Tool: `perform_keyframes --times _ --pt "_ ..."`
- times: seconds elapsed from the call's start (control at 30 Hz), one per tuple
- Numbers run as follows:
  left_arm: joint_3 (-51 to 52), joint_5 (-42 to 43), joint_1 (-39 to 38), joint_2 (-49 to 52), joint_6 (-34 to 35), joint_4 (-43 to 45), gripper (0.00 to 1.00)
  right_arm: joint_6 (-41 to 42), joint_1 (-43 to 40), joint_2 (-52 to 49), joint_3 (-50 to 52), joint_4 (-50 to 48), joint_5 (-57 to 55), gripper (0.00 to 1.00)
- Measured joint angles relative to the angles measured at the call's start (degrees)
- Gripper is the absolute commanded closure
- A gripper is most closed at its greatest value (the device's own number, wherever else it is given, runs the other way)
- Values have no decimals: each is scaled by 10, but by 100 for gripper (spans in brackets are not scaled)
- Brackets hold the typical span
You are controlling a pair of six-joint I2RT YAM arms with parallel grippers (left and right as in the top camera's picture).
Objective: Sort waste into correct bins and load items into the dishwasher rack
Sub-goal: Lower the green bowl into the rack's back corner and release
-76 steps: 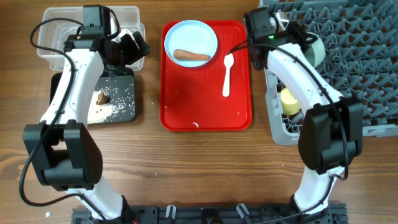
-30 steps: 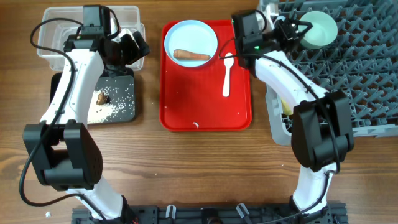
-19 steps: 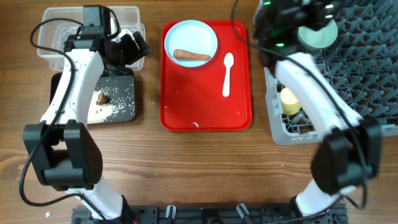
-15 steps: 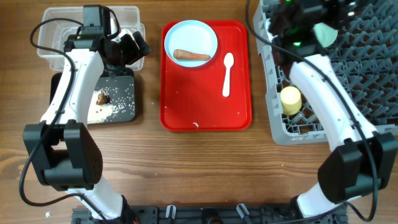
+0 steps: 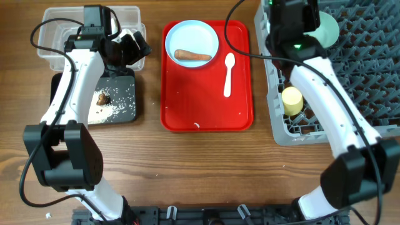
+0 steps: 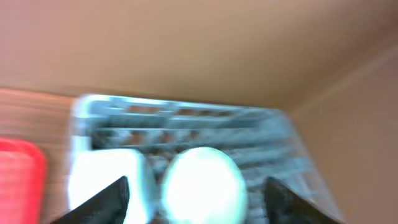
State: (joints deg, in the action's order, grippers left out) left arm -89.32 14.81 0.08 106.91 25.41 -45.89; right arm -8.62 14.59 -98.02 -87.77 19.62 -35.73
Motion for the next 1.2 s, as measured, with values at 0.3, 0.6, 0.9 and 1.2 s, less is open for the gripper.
perform_keyframes --times 0.3,0.6,0.9,1.2 --pt "0 0 0 0 0 0 0 221 -209 117 -25 121 304 0" --pt "0 0 0 0 0 0 0 343 -358 31 -14 202 489 27" --pt "0 0 0 0 0 0 0 388 -348 -33 -14 203 487 43" --pt "0 0 0 0 0 0 0 395 -348 -118 -14 196 487 46"
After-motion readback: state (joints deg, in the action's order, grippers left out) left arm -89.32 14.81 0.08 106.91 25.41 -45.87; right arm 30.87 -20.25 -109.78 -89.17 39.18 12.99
